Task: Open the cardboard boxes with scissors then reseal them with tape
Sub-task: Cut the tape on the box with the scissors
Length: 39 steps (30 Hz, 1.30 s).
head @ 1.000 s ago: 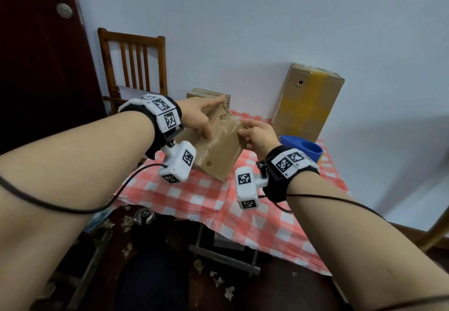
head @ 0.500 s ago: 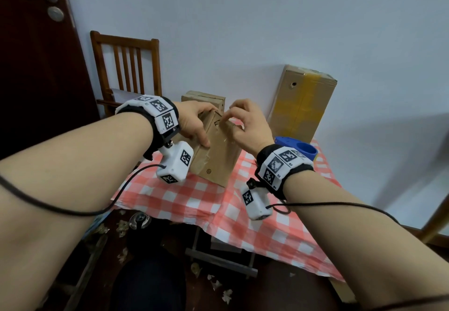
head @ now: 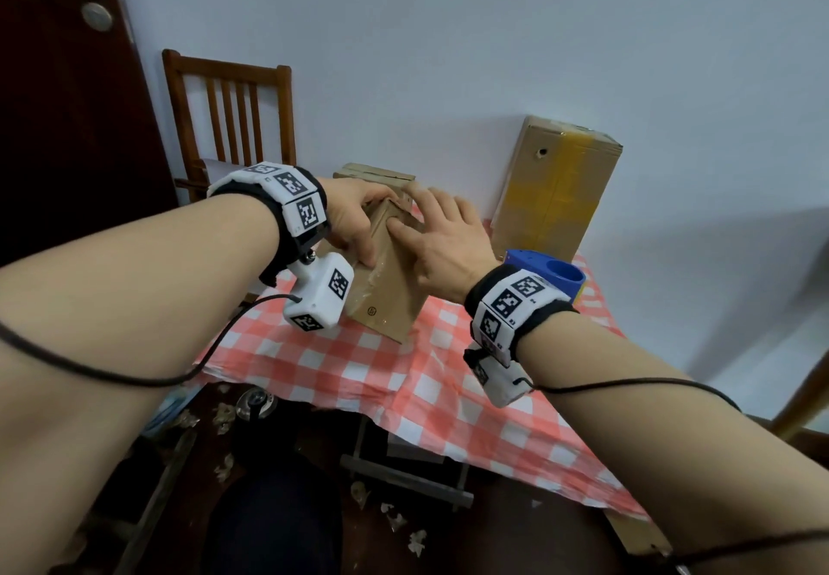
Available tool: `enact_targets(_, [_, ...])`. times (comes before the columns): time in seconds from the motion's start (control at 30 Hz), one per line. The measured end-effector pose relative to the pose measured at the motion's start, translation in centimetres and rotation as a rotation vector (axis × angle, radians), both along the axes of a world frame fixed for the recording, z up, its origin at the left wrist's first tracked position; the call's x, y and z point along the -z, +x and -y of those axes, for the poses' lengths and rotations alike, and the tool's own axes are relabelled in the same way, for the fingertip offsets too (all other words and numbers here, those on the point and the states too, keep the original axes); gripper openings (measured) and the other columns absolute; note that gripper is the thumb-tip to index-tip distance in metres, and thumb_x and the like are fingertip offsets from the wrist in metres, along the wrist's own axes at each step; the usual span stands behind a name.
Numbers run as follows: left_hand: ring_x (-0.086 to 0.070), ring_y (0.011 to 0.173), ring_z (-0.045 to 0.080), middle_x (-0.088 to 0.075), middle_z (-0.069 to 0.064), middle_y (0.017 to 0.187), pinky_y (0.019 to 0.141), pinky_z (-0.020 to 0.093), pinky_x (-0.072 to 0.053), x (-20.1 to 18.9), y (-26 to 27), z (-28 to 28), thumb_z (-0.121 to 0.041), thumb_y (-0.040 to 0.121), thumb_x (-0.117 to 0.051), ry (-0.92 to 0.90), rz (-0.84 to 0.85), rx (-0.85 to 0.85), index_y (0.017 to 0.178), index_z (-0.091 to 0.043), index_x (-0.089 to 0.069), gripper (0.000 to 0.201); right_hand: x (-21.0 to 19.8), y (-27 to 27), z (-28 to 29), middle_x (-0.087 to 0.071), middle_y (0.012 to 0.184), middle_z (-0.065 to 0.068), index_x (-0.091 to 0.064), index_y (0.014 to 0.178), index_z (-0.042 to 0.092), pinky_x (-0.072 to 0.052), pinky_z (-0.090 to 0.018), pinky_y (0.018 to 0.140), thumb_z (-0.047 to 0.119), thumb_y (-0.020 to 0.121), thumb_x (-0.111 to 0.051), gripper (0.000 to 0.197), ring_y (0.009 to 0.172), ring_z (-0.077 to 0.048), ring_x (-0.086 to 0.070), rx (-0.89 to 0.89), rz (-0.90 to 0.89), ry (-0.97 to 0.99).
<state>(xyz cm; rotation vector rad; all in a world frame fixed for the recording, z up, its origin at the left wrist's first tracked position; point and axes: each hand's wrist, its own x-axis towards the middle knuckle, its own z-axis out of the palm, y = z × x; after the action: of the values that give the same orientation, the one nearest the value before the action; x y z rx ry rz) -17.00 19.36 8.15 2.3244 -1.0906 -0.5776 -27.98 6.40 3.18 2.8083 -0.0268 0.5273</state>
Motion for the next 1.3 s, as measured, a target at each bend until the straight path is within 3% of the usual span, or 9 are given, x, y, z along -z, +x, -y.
enact_targets(0.17, [-0.061,0.107,0.023,-0.058,0.003,0.122,0.09,0.047,-0.054,0.0,-0.3,0.0,0.001,0.064,-0.084,0.017,0.055,0.014,0.129,-0.025,-0.047,0.079,-1.4,1.0,-2.2,-0.037,0.134,-0.014,-0.06,0.117,0.011,-0.024,-0.038,0.103,0.038,0.083,-0.052,0.044,0.12,-0.03,-0.039,0.042,-0.031,-0.021])
enact_targets(0.3, [-0.063,0.082,0.014,-0.06,0.002,0.114,0.06,0.026,-0.058,-0.1,-0.5,0.5,0.002,0.065,-0.083,0.044,0.04,0.009,0.123,-0.023,-0.048,0.073,-4.3,1.4,-2.2,-0.044,0.123,-0.01,-0.063,0.113,0.014,-0.031,-0.033,0.096,0.028,0.09,-0.05,0.03,0.109,-0.026,-0.047,0.036,-0.164,-0.06])
enact_targets(0.43, [-0.062,0.076,0.01,-0.06,-0.006,0.105,0.049,0.018,-0.054,-0.1,-0.8,0.8,-0.001,0.065,-0.084,0.052,0.057,-0.002,0.118,-0.028,-0.048,0.069,-5.1,1.7,-1.4,-0.051,0.123,-0.008,-0.067,0.115,0.013,-0.037,-0.03,0.075,0.02,0.091,-0.058,0.026,0.108,-0.029,-0.053,0.066,-0.196,0.023])
enact_targets(0.67, [-0.066,0.098,0.024,-0.065,0.006,0.114,0.082,0.04,-0.058,0.3,-1.1,1.5,-0.002,0.063,-0.086,0.031,0.046,0.007,0.122,-0.024,-0.053,0.071,-2.0,-0.1,1.2,-0.057,0.127,0.0,-0.072,0.105,0.017,-0.04,-0.028,0.078,0.023,0.089,-0.059,0.022,0.107,-0.024,-0.057,-0.069,0.029,0.206])
enact_targets(0.77, [-0.064,0.087,0.015,-0.063,-0.001,0.107,0.073,0.033,-0.058,0.2,-1.3,1.9,-0.006,0.064,-0.086,0.044,0.053,0.021,0.125,-0.024,-0.051,0.073,-0.7,-1.0,1.4,-0.06,0.111,-0.003,-0.067,0.09,0.011,-0.046,-0.031,0.071,0.021,0.082,-0.061,0.014,0.092,-0.024,-0.06,-0.09,0.207,0.439])
enact_targets(0.87, [-0.061,0.075,0.009,-0.059,-0.005,0.096,0.054,0.021,-0.053,0.0,-1.6,2.1,-0.006,0.066,-0.086,0.055,0.054,0.026,0.123,-0.024,-0.05,0.069,-0.3,-1.0,1.0,-0.053,0.117,-0.002,-0.067,0.094,0.013,-0.036,-0.023,0.07,0.017,0.081,-0.058,0.016,0.098,-0.016,-0.052,-0.112,0.297,0.585])
enact_targets(1.03, [-0.06,0.076,0.01,-0.058,-0.006,0.094,0.055,0.022,-0.053,0.1,-1.8,2.4,-0.004,0.067,-0.084,0.065,0.06,0.021,0.125,-0.026,-0.049,0.071,-0.4,-1.3,1.3,-0.05,0.122,-0.004,-0.069,0.105,0.018,-0.037,-0.028,0.067,0.023,0.089,-0.051,0.025,0.11,-0.022,-0.048,-0.015,0.168,0.316])
enact_targets(1.17, [-0.059,0.075,0.008,-0.057,-0.006,0.091,0.053,0.021,-0.05,0.1,-1.6,2.4,-0.006,0.067,-0.085,0.083,0.1,0.019,0.128,-0.022,-0.047,0.074,-0.6,-1.7,1.4,-0.064,0.112,-0.008,-0.075,0.078,0.023,-0.049,-0.032,0.063,0.032,0.076,-0.04,0.036,0.094,-0.03,-0.061,-0.039,0.021,0.026])
enact_targets(1.3, [-0.06,0.078,0.008,-0.059,-0.006,0.094,0.059,0.024,-0.051,-0.1,-1.5,2.5,-0.007,0.065,-0.085,0.118,0.138,0.049,0.126,-0.024,-0.047,0.074,-1.4,-1.3,1.5,-0.062,0.113,-0.006,-0.073,0.081,0.03,-0.033,-0.034,0.074,0.033,0.07,-0.053,0.023,0.1,-0.026,-0.052,0.061,-0.18,-0.336])
